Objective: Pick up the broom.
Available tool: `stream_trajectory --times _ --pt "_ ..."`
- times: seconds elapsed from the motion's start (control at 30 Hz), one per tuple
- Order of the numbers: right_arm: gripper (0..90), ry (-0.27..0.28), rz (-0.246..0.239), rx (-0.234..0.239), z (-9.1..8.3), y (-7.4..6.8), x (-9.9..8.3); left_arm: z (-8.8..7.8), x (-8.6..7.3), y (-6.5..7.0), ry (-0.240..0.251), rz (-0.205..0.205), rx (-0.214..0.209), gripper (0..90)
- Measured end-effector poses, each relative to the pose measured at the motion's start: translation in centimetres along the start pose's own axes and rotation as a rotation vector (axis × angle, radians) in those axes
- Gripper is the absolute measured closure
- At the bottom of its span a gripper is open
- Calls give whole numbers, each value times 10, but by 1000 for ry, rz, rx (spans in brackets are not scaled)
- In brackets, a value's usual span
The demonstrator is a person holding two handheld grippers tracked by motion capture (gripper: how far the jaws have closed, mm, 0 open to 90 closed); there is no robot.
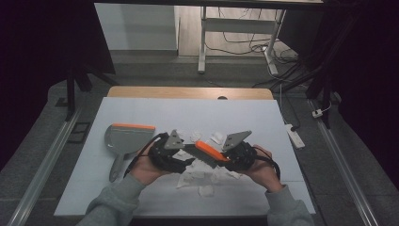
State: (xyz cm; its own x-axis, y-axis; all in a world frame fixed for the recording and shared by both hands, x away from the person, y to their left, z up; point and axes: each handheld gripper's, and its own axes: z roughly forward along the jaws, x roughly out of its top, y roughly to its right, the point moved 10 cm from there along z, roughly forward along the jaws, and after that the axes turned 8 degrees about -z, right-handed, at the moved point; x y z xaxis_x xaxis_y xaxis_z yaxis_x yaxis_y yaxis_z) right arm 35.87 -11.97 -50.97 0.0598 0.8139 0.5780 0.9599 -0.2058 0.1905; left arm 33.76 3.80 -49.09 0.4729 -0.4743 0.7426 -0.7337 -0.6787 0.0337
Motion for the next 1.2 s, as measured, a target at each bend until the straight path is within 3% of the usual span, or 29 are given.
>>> stream_trajectory --times 0.13,0.27,0.43,0.6,0.87,1.2 --pt "698 24 26 -25 -4 6 -2 -18 -17 -8 49 -71 12 293" --pt "697 44 56 -31 -7 12 -4 -26 -39 -15 62 -109 32 296" --pt "698 71 114 -77 -12 24 -8 -35 -60 -28 88 -169 64 309" --pt "698 68 143 -113 -16 33 -14 -39 -87 -42 57 -169 125 313" --pt "698 57 212 -181 -27 48 -24 -41 -115 -61 36 -227 177 305" --pt "698 34 288 -272 -45 69 -42 -46 -124 -72 50 -265 194 289"
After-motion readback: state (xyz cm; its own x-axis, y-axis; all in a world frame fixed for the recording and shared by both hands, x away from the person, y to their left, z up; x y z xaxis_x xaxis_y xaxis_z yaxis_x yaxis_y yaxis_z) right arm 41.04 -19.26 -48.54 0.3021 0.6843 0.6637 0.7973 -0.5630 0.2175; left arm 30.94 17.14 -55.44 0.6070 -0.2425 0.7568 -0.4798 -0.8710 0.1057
